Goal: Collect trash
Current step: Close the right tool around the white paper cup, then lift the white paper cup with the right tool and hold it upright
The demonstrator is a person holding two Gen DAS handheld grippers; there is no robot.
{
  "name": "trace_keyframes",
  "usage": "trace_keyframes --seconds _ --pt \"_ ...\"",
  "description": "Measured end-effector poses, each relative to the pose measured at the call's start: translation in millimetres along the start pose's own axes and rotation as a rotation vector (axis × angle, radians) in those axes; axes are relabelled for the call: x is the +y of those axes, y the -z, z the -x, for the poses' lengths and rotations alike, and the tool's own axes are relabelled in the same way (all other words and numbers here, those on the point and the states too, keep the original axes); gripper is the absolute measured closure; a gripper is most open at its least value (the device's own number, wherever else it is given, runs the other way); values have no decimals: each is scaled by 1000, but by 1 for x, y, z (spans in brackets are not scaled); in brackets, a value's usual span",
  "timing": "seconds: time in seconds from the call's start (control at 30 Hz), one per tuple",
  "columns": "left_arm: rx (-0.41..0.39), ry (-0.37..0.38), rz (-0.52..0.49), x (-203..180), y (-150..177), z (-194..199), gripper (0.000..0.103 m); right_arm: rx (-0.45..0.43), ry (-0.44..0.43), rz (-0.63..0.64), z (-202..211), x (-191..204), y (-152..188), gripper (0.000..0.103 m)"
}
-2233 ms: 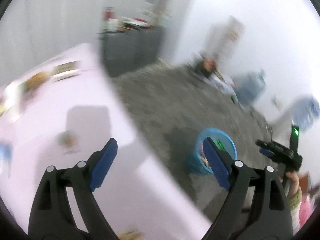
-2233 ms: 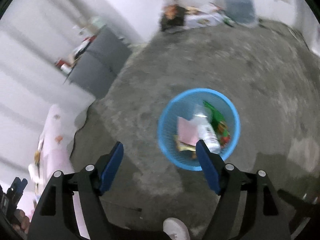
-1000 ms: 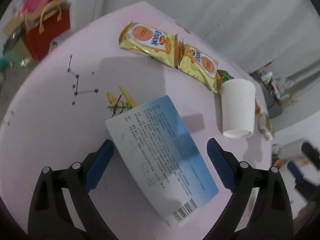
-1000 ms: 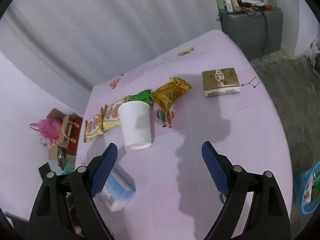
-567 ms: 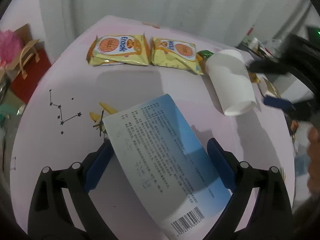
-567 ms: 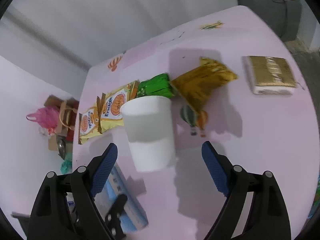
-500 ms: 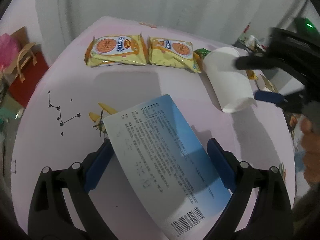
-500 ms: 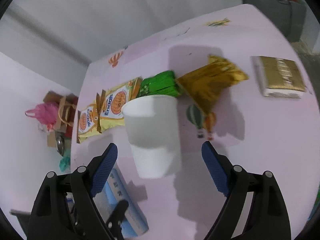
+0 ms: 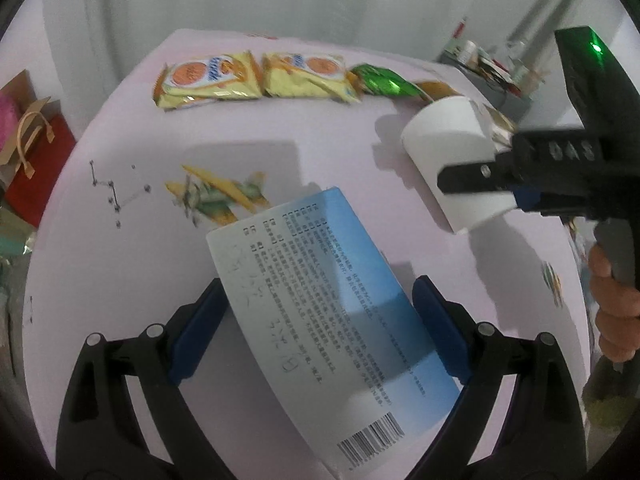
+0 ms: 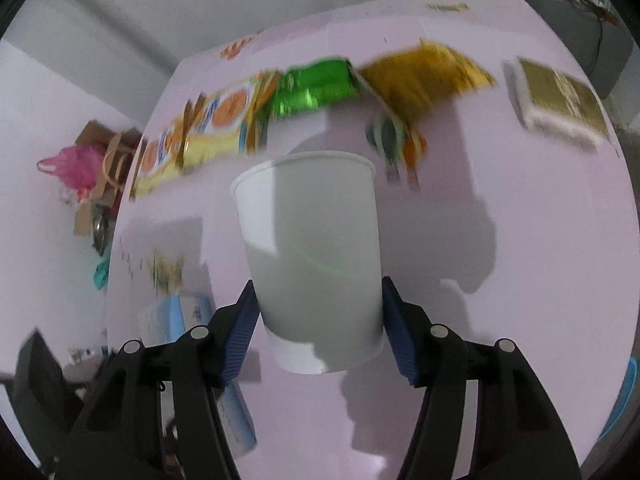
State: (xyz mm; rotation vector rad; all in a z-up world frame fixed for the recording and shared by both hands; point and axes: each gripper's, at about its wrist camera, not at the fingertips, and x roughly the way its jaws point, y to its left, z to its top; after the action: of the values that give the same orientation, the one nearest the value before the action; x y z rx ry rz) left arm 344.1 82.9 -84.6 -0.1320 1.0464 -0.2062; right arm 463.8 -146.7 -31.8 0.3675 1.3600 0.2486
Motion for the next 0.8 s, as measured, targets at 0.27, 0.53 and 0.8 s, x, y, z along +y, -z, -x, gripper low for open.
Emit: trace_keyframes --seconds 0.27,0.53,0.8 --pt "68 109 -177 -35 66 33 16 -25 -72 -118 48 -59 119 44" --pt "99 164 -157 -43 116 60 15 -92 -80 -203 78 -83 204 43" --pt "98 136 -23 -37 109 58 14 -104 -55 -130 80 -78 190 21"
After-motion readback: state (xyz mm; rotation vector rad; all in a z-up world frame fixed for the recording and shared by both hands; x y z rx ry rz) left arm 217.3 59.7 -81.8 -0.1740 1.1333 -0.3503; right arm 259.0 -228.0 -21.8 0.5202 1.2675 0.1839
